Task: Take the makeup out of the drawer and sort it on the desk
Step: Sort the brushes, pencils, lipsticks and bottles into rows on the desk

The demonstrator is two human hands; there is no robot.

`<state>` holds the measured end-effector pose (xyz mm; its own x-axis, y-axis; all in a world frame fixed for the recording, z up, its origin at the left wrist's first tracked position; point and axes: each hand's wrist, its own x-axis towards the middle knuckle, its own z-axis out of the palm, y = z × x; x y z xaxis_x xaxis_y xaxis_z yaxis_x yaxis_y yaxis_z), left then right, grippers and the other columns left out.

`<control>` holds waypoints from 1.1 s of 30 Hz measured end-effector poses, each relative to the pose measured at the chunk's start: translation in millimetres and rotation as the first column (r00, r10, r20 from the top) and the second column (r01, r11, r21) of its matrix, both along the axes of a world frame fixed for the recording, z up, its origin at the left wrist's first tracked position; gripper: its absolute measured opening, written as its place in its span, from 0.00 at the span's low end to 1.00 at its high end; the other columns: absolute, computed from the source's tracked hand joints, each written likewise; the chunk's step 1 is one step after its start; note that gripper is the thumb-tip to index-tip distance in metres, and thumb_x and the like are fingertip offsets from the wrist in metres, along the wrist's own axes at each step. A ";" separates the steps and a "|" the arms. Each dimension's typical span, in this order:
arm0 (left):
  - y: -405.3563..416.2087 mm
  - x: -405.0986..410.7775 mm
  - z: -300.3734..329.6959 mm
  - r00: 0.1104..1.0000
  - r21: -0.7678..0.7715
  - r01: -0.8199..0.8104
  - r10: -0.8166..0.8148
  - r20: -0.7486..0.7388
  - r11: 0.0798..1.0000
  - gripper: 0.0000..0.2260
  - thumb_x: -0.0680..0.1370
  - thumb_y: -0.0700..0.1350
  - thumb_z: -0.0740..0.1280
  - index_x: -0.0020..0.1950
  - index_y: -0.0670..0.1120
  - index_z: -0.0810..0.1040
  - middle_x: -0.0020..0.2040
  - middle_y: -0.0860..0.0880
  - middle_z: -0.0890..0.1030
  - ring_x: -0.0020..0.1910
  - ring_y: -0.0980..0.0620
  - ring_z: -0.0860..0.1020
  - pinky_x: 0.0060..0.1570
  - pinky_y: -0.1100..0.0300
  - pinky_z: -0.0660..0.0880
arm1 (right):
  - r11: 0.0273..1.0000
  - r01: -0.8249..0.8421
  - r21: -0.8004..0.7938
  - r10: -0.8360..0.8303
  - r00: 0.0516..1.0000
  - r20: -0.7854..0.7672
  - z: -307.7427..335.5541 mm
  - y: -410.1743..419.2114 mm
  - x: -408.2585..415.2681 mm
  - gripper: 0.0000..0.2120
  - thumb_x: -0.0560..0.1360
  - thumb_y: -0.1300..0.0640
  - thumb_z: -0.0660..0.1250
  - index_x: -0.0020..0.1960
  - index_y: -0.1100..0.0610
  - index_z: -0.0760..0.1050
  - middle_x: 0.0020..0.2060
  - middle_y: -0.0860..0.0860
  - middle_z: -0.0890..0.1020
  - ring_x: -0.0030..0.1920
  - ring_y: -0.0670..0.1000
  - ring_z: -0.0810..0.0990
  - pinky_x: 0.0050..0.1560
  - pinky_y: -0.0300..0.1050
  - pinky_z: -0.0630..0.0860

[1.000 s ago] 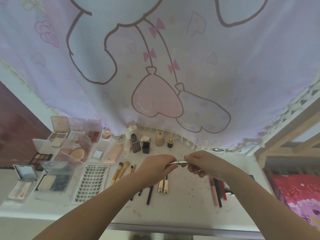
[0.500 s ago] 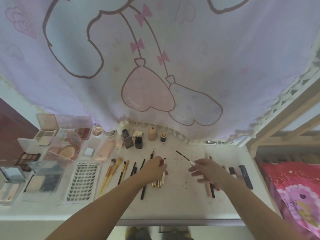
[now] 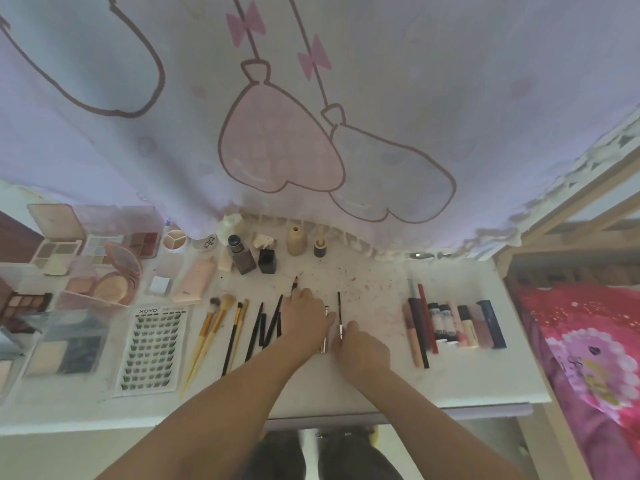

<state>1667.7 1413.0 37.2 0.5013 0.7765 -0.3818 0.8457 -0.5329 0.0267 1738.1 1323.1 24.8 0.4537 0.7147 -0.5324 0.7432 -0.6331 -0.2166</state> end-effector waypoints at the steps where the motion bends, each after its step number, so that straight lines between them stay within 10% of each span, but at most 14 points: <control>1: 0.0 -0.3 -1.2 1.000 -0.005 0.001 -0.001 0.004 1.000 0.20 0.80 0.56 0.54 0.59 0.44 0.78 0.61 0.45 0.73 0.63 0.45 0.68 0.59 0.53 0.65 | 1.000 -0.014 0.003 0.014 1.000 0.005 -0.4 0.3 0.0 0.13 0.82 0.51 0.49 0.59 0.58 0.66 0.51 0.54 0.81 0.52 0.56 0.80 0.42 0.43 0.66; 13: -25.9 56.7 18.9 0.961 -0.004 0.117 -0.112 0.252 0.993 0.15 0.82 0.51 0.53 0.60 0.44 0.72 0.58 0.45 0.75 0.59 0.45 0.70 0.57 0.52 0.66 | 1.000 0.007 0.021 -0.009 0.998 0.057 35.1 7.8 117.9 0.12 0.80 0.55 0.53 0.53 0.59 0.73 0.49 0.55 0.80 0.48 0.56 0.78 0.45 0.45 0.72; 23: -73.3 106.5 -9.4 0.998 -0.148 0.037 -0.030 0.052 0.988 0.20 0.79 0.50 0.61 0.68 0.44 0.66 0.63 0.45 0.71 0.63 0.45 0.67 0.61 0.53 0.65 | 0.996 -0.086 -0.020 0.087 0.996 0.019 30.6 12.0 130.0 0.15 0.80 0.50 0.56 0.54 0.61 0.75 0.51 0.57 0.81 0.52 0.56 0.79 0.49 0.46 0.73; 28: -67.0 93.2 -0.1 0.974 -0.114 -0.070 0.093 0.207 0.991 0.17 0.79 0.50 0.59 0.64 0.43 0.71 0.60 0.45 0.74 0.61 0.46 0.70 0.59 0.54 0.66 | 1.000 0.000 -0.011 -0.002 0.985 -0.175 33.0 21.9 130.1 0.19 0.78 0.46 0.59 0.41 0.60 0.75 0.38 0.56 0.80 0.43 0.55 0.79 0.45 0.42 0.72; 33: -53.4 51.6 21.7 0.834 -0.276 -0.090 0.224 0.504 0.957 0.12 0.82 0.52 0.54 0.53 0.44 0.71 0.42 0.48 0.78 0.42 0.45 0.78 0.37 0.56 0.67 | 0.973 0.219 0.076 -0.136 0.804 -0.578 72.0 28.3 125.0 0.16 0.79 0.52 0.61 0.38 0.62 0.74 0.31 0.52 0.79 0.24 0.46 0.67 0.23 0.36 0.63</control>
